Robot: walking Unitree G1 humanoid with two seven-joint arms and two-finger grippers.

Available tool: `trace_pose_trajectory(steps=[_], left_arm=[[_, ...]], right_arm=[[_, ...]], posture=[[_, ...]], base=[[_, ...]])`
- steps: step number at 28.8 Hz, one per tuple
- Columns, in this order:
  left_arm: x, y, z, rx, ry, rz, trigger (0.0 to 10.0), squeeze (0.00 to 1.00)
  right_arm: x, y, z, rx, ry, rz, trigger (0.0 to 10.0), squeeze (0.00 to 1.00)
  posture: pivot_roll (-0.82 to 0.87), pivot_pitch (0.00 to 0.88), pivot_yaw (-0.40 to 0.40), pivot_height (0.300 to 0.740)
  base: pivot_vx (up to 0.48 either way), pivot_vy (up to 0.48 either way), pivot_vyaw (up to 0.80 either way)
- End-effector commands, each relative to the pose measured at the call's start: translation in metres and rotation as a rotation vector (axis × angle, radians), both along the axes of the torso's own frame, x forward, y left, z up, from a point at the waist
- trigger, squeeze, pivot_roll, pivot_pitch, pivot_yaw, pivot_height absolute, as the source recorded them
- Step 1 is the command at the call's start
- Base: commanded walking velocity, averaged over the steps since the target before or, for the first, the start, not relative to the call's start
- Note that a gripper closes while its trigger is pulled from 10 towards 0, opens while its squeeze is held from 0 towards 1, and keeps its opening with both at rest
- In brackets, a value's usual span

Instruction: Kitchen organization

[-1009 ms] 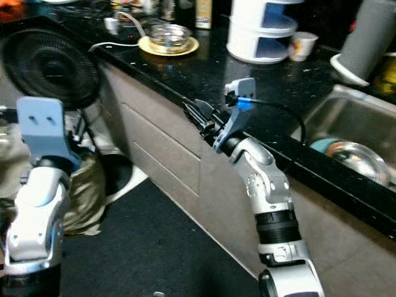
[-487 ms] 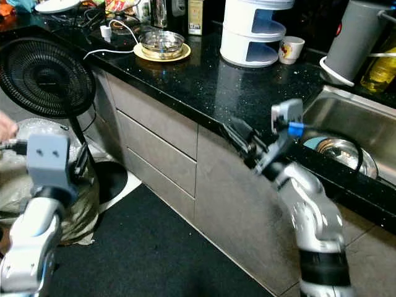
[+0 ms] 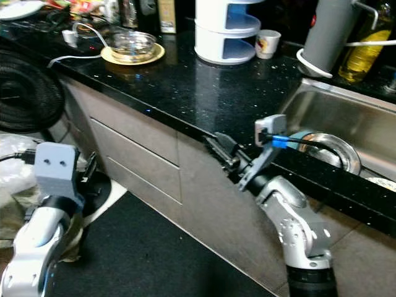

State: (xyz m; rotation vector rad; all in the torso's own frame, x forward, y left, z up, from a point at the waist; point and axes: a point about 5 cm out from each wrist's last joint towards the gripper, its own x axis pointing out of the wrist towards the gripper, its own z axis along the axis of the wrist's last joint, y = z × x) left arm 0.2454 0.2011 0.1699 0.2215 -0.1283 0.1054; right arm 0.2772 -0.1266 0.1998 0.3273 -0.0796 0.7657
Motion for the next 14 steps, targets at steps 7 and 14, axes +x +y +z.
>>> trace_pose_trajectory(steps=[7,14], left_arm=[[0.001,-0.011,0.000,-0.017,-0.004,-0.045,10.0,0.00],[0.002,-0.012,0.007,-0.004,-0.019,-0.058,10.0,0.00]], right_arm=[[-0.014,0.009,0.003,-0.019,-0.020,0.072,10.0,0.00],[-0.015,0.014,0.005,-0.019,-0.031,0.113,10.0,0.00]], posture=[[-0.01,0.000,-0.028,0.740],[0.01,0.000,-0.024,0.740]], base=[[0.424,0.000,0.80],[0.425,0.000,0.80]])
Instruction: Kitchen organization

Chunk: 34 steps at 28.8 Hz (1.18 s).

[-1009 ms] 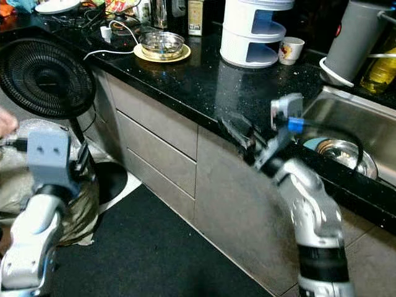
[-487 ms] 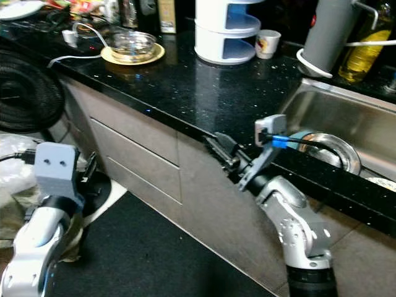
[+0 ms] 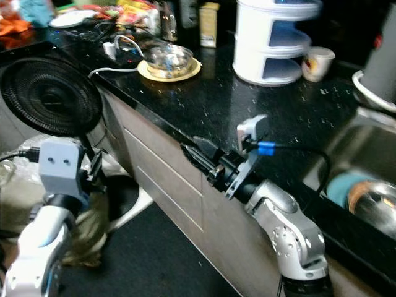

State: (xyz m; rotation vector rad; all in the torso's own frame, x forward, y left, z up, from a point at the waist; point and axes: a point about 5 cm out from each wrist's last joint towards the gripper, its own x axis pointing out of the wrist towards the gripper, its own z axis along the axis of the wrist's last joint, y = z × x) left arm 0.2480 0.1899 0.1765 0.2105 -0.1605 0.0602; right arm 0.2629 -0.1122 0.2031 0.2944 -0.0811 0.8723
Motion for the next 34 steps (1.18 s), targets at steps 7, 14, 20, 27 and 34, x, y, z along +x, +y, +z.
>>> trace_pose_trajectory(steps=[7,14,20,27,34], left_arm=[[-0.001,-0.001,0.002,0.004,0.003,-0.011,10.0,0.00],[-0.001,-0.003,0.002,0.004,0.000,-0.013,10.0,0.00],[0.000,-0.005,0.004,-0.002,-0.010,-0.009,10.0,0.00],[0.004,-0.008,0.010,-0.007,-0.029,-0.026,10.0,0.00],[0.007,-0.012,0.017,-0.007,-0.054,-0.045,10.0,0.00]], right_arm=[[-0.003,0.006,0.005,0.017,-0.009,0.063,10.0,0.00],[-0.003,0.008,0.007,0.021,-0.013,0.093,10.0,0.00],[0.000,0.011,0.012,0.039,-0.010,0.117,10.0,0.00],[0.009,0.008,0.019,0.080,-0.007,0.058,10.0,0.00],[0.016,0.008,0.021,0.094,0.025,0.019,10.0,0.00]], posture=[[0.02,0.000,-0.031,0.740],[0.03,0.000,-0.036,0.740],[0.02,0.000,-0.043,0.740],[0.02,0.000,-0.033,0.740],[0.02,0.000,-0.033,0.740]], base=[[0.423,0.000,0.80],[0.424,0.000,0.80],[0.421,0.000,0.67],[0.423,0.000,0.00],[0.424,0.000,0.00]])
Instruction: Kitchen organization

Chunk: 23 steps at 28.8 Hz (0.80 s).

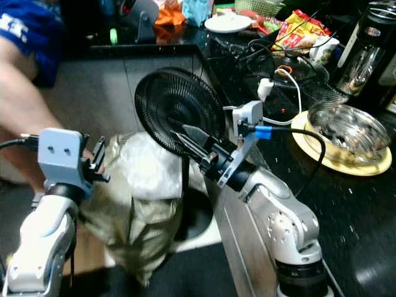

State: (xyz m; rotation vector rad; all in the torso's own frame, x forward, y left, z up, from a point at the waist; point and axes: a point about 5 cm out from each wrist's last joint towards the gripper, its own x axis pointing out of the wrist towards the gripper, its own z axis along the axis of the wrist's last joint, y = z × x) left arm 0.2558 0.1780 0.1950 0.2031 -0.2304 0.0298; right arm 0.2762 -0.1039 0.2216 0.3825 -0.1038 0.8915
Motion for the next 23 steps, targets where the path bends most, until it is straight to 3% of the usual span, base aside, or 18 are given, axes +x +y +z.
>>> trace_pose_trajectory(steps=[1,3,23], left_arm=[[-0.001,0.000,-0.001,-0.004,0.012,-0.007,10.0,0.00],[-0.001,0.001,0.002,-0.045,-0.002,0.001,10.0,0.00],[0.005,0.006,0.020,-0.019,-0.073,0.018,10.0,0.00]], right_arm=[[0.003,0.000,0.002,0.007,0.012,-0.004,10.0,0.00],[0.007,-0.001,0.005,0.035,0.031,-0.009,10.0,0.00],[0.011,0.000,0.015,0.062,0.018,-0.001,10.0,0.00]], posture=[[0.02,0.000,-0.033,0.740],[0.03,0.000,-0.034,0.740],[0.03,0.000,-0.032,0.740]], base=[[0.420,0.000,0.00],[0.330,0.000,-0.80],[0.000,0.000,-0.80]])
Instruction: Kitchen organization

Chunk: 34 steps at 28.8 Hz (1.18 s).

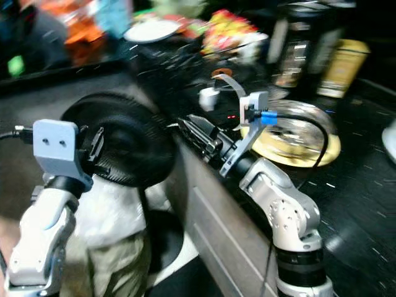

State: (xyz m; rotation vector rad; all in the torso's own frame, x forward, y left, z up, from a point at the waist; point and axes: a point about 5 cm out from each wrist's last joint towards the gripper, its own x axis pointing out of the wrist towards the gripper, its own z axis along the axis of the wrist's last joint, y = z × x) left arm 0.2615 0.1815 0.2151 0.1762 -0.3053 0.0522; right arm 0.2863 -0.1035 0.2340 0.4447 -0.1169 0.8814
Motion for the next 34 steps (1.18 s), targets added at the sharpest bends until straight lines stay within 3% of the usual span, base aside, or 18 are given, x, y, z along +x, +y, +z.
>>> trace_pose_trajectory(steps=[1,10,15,22,24,25,26,27,30,31,32,33,34], left_arm=[[0.000,0.004,0.002,0.018,-0.003,0.011,10.0,0.00],[0.000,0.008,0.008,0.050,-0.022,0.035,10.0,0.00],[0.001,0.010,0.010,0.055,-0.030,0.049,10.0,0.00],[0.004,0.017,0.014,0.091,-0.048,0.078,10.0,0.00],[0.005,0.020,0.017,0.103,-0.059,0.097,10.0,0.00],[0.005,0.022,0.018,0.107,-0.062,0.110,10.0,0.00],[0.005,0.024,0.019,0.108,-0.063,0.119,10.0,0.00],[0.006,0.024,0.018,0.109,-0.060,0.127,10.0,0.00],[0.007,0.024,0.016,0.110,-0.051,0.140,10.0,0.00],[0.007,0.023,0.015,0.110,-0.050,0.141,10.0,0.00],[0.007,0.022,0.016,0.111,-0.050,0.140,10.0,0.00],[0.006,0.021,0.016,0.114,-0.052,0.138,10.0,0.00],[0.006,0.021,0.017,0.117,-0.054,0.137,10.0,0.00]], right_arm=[[0.001,0.000,0.003,0.001,0.000,0.003,10.0,0.00],[0.008,0.002,0.004,-0.085,-0.023,-0.054,10.0,0.00],[0.016,0.006,0.004,-0.203,-0.069,-0.148,10.0,0.00],[0.026,0.010,0.004,-0.406,-0.174,-0.264,10.0,0.00],[0.029,0.020,0.006,-0.455,-0.221,-0.270,10.0,0.00],[0.029,0.029,0.007,-0.481,-0.252,-0.259,10.0,0.11],[0.029,0.035,0.008,-0.501,-0.276,-0.251,10.0,0.11],[0.030,0.042,0.007,-0.534,-0.301,-0.257,10.0,1.00],[0.039,0.055,0.004,-0.612,-0.334,-0.316,10.0,1.00],[0.042,0.060,0.003,-0.636,-0.341,-0.342,10.0,0.78],[0.046,0.063,0.001,-0.671,-0.349,-0.369,10.0,0.38],[0.048,0.063,-0.001,-0.697,-0.351,-0.384,10.0,0.08],[0.049,0.062,-0.002,-0.702,-0.342,-0.386,10.0,0.00]], posture=[[0.03,0.000,-0.032,0.740],[0.03,0.000,-0.032,0.740],[0.04,0.000,-0.033,0.740],[0.04,0.000,-0.036,0.740],[0.04,0.000,-0.036,0.740],[0.04,0.000,-0.036,0.740],[0.04,0.000,-0.036,0.740],[0.04,0.000,-0.037,0.740],[0.04,0.000,-0.036,0.740],[0.04,0.000,-0.036,0.740],[0.05,0.000,-0.041,0.740],[0.05,0.000,-0.045,0.740],[0.05,0.000,-0.045,0.740]], base=[[0.000,0.000,-0.80],[0.000,0.000,-0.80],[0.000,0.000,-0.80],[0.000,0.000,0.00],[0.000,0.000,0.00],[0.000,0.000,0.00],[0.000,0.000,0.00],[0.000,0.000,0.00],[0.000,0.000,0.00],[0.000,0.000,0.00],[0.000,0.000,0.00],[0.000,0.000,0.00],[0.000,0.000,0.00]])
